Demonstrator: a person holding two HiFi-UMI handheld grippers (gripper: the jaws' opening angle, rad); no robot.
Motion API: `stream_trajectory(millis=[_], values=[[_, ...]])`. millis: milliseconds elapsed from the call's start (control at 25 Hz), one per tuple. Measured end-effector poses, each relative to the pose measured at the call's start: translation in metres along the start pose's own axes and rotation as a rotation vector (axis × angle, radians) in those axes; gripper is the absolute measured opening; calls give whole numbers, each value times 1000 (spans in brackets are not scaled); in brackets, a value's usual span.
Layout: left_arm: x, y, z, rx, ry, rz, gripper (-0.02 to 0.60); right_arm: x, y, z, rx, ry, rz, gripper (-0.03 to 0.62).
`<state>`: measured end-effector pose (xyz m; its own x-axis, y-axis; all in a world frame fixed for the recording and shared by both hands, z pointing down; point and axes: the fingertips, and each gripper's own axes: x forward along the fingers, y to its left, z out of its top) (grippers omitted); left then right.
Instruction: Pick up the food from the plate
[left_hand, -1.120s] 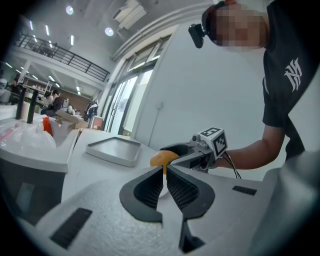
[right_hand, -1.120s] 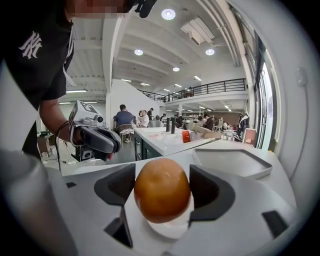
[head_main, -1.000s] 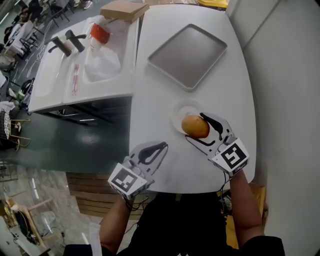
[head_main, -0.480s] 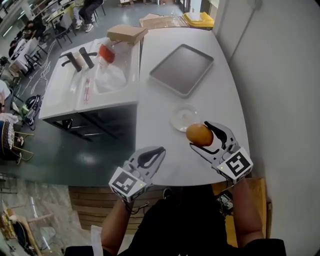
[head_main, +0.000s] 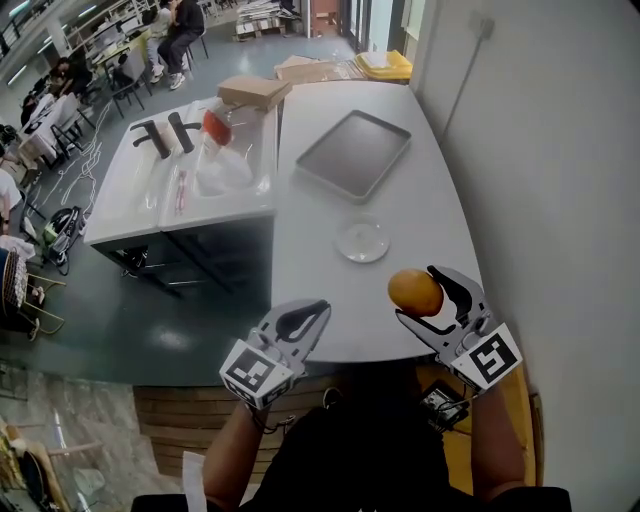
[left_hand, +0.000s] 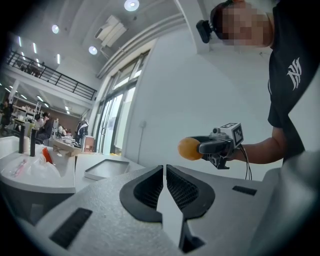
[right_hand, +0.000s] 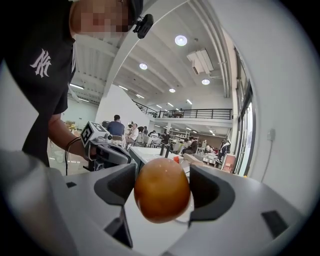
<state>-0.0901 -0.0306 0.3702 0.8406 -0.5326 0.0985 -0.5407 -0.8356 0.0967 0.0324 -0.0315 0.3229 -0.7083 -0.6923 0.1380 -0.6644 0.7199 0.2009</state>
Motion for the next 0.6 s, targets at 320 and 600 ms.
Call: stream_trajectory(millis=[320, 600], values=[[-4, -29, 15, 15, -12, -16, 11, -52, 16, 5, 46, 4, -59, 328], [2, -48, 10, 29, 5, -31, 11, -81, 22, -3, 69, -4, -52, 328]])
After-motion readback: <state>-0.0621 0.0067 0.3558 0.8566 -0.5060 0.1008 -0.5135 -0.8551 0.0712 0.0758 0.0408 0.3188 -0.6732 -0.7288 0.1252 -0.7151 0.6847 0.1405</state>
